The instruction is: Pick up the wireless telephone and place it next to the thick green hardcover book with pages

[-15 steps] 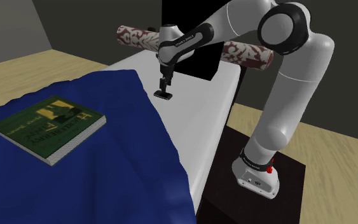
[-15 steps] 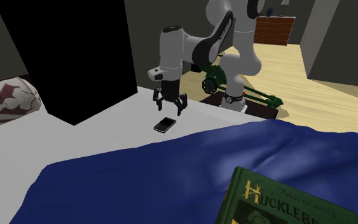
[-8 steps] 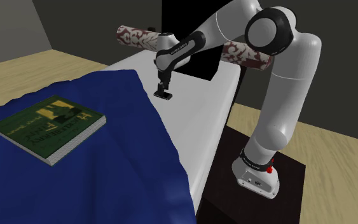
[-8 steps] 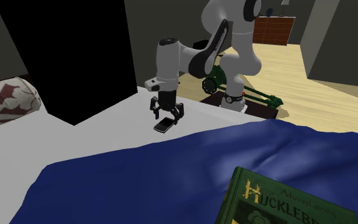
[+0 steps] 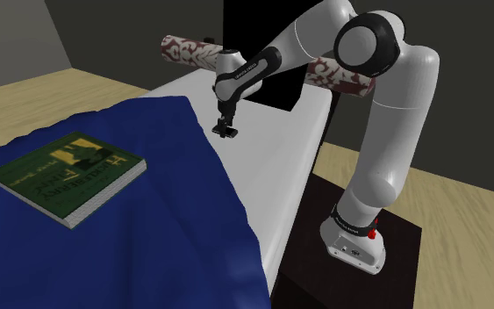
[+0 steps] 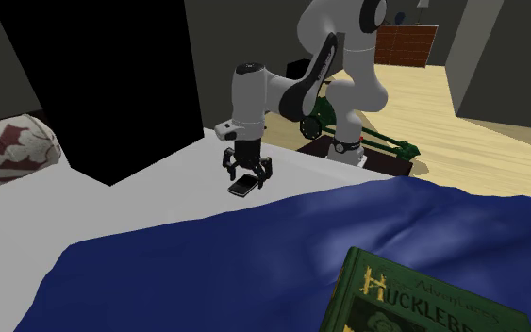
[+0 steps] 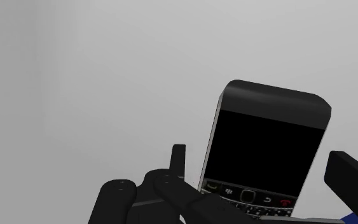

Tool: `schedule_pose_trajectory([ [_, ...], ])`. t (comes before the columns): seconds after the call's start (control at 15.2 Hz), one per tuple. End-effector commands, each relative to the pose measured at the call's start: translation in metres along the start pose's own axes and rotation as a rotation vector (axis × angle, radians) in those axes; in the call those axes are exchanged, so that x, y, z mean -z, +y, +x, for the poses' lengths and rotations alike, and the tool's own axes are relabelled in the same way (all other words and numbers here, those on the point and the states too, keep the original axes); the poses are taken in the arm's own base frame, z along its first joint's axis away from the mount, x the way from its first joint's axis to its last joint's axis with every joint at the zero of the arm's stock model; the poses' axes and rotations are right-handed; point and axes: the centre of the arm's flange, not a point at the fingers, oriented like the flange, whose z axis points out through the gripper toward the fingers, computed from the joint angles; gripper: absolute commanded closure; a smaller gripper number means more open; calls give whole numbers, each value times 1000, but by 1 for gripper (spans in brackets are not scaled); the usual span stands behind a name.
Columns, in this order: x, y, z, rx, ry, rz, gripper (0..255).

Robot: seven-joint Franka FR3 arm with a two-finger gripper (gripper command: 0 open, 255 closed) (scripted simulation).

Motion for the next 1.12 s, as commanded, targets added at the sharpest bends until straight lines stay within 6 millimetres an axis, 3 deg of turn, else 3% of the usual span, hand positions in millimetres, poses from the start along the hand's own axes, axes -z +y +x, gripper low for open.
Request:
schedule_pose_trajectory([
  [0.0, 0, 0, 0, 0, 0, 0, 0],
  [0.07, 0, 0, 0, 0, 0, 0, 255],
  [0.66, 0, 0, 0, 0, 0, 0, 255],
  [1.06, 32, 2, 1, 0, 0, 0, 255],
])
